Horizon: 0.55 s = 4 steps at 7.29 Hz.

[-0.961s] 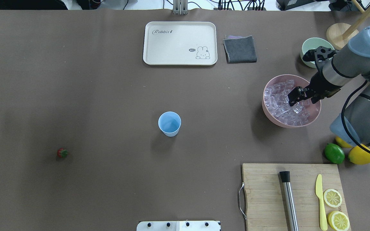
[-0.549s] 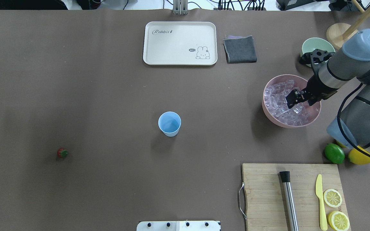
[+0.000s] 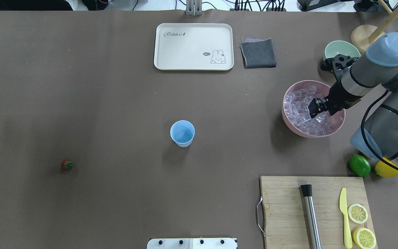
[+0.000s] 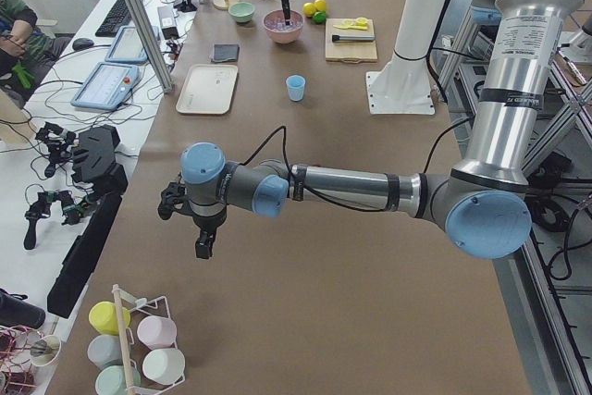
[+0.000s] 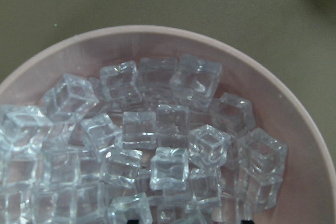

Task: Put ice and strawberries in cup
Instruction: 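Lower the right gripper into the bowl and grasp an ice cube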

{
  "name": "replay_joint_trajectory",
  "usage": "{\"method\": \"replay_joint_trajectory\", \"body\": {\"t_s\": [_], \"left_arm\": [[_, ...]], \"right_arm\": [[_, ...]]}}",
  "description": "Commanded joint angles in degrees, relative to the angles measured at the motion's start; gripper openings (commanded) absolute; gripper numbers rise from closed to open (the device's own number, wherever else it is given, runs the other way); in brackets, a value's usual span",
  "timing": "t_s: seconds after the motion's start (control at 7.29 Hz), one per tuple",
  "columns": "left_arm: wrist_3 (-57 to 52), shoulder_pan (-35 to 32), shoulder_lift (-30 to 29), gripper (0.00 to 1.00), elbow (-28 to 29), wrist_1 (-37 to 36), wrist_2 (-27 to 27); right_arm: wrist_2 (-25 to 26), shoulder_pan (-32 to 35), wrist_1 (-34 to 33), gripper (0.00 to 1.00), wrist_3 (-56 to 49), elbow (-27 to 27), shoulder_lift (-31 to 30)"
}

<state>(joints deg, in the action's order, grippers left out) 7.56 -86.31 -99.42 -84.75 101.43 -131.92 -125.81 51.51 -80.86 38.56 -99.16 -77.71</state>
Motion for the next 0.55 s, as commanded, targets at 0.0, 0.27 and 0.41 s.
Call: {"method": "replay_joint_trajectory", "body": {"t_s": [0.0,0.27,0.41], "left_arm": [[0.0,0.0,-0.1,0.98,0.0,0.0,0.0],[0.0,0.0,-0.2,0.98,-0.1,0.0,0.0],[0.0,0.0,-0.4,0.98,-0.1,0.0,0.0]], "right_arm": [[0.0,0.1,0.0,0.71,-0.1,0.1,-0.1],[-0.7,0.7,-0.1,0.66,-0.3,0.1,-0.2],[-0.8,0.7,-0.1,0.66,-0.3,0.1,-0.2]]}}
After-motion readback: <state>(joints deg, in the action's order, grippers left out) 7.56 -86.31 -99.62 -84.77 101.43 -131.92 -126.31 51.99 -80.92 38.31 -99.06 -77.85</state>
